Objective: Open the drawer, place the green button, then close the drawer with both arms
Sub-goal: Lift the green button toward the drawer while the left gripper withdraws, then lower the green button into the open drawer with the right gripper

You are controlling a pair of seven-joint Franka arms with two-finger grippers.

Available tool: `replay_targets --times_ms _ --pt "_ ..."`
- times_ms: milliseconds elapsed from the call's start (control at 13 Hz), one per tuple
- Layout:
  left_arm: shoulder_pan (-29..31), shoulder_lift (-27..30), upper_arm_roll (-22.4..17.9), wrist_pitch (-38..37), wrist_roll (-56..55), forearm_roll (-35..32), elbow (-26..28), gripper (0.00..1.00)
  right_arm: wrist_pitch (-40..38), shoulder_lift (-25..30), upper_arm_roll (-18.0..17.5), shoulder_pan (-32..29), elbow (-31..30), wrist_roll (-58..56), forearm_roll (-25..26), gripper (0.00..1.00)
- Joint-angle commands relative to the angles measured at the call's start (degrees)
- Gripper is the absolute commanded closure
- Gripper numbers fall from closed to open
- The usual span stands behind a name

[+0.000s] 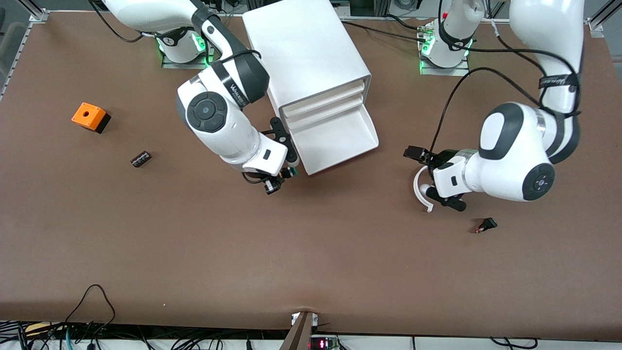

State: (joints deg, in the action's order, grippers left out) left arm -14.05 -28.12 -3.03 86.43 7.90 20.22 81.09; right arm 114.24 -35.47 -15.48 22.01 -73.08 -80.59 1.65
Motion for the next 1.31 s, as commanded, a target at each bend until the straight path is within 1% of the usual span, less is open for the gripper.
replay_targets --times_ms 0,154,385,538,615,692,769,1000,1231 --pt "-0.6 0.8 0.4 -1.7 -8.5 -7.7 -2.8 0.00 -1.4 0.1 0.1 1.1 0.9 0.8 0.7 0.71" --pt "-0.8 2.2 0.5 -1.6 -14.6 -11.5 -3.5 0.00 -1.2 0.1 0.1 2.9 0.9 2.8 0.7 0.71" --pt "-0.5 2.7 -0.3 -1.6 -15.6 -16.1 -9.3 0.00 -0.7 -0.5 0.4 7.3 0.9 8.7 1.4 0.72" --pt "-0.5 2.7 -0.4 -1.6 -15.4 -20.5 -12.4 0.00 0.3 -1.4 0.4 9.4 1.0 10.5 2.3 0.72" --pt "-0.1 2.7 -0.6 -1.5 -15.5 -21.3 -14.1 0.00 0.0 -1.7 0.8 11.4 1.0 10.8 2.9 0.74" --pt "0.3 2.6 -0.7 -1.1 -15.7 -21.3 -15.5 0.00 -0.1 -1.9 2.2 13.8 1.0 11.7 4.2 0.74" --pt "1.6 2.1 -0.8 -0.8 -15.6 -21.1 -16.6 0.00 -0.1 -2.4 2.7 15.5 1.0 12.1 4.4 0.74" --pt "2.5 1.8 -0.8 -0.1 -15.4 -21.2 -16.8 0.00 0.0 -3.6 2.6 17.7 0.9 12.3 4.3 0.74" --pt "2.7 2.0 -0.7 -0.1 -15.1 -20.8 -16.6 0.00 0.2 -5.0 2.6 18.1 0.7 12.1 4.5 0.74"
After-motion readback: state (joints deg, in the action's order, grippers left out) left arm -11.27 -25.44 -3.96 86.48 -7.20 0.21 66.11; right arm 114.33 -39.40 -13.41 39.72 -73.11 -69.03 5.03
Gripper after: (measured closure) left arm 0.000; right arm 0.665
